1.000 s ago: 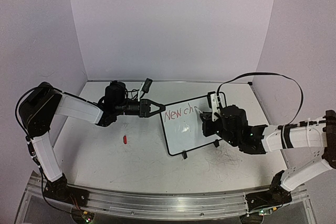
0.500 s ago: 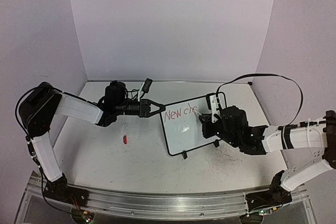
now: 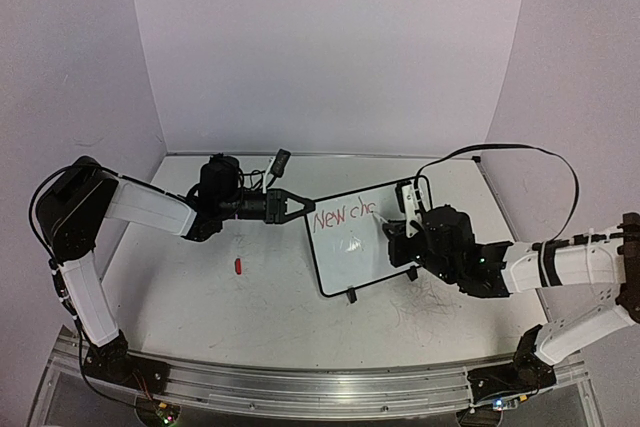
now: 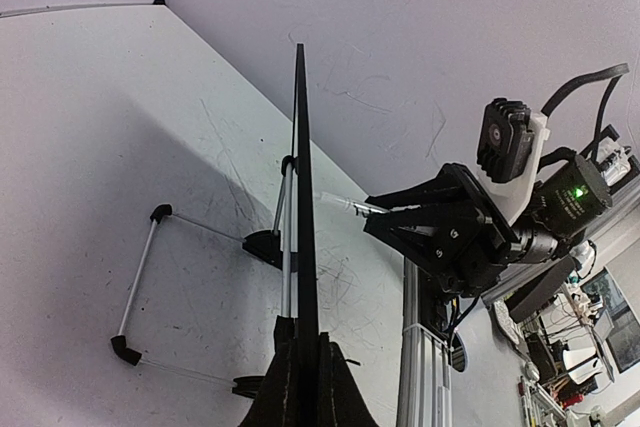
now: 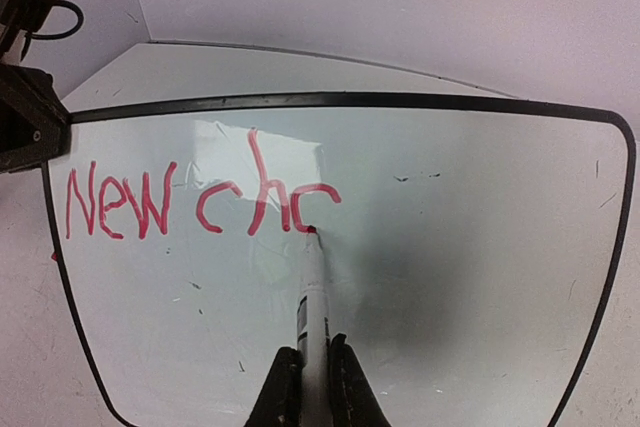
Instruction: Write a sentence on the whiteboard
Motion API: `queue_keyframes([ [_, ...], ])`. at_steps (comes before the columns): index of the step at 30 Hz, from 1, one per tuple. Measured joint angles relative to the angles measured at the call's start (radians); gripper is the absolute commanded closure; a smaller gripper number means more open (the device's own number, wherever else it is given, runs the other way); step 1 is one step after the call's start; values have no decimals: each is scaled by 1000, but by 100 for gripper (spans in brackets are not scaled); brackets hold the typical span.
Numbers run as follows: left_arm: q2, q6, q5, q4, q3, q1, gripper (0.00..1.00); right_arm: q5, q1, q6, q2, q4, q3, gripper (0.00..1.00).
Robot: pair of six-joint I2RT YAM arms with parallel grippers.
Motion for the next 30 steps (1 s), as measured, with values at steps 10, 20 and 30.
queue_keyframes([
  [10,0,0,0,0,0,0,100,36,0,-7,11,-4,28,100],
  [20,0,0,0,0,0,0,100,47,0,-12,26,6,49,100],
  [30,0,0,0,0,0,0,100,34,-1,8,17,11,22,100],
])
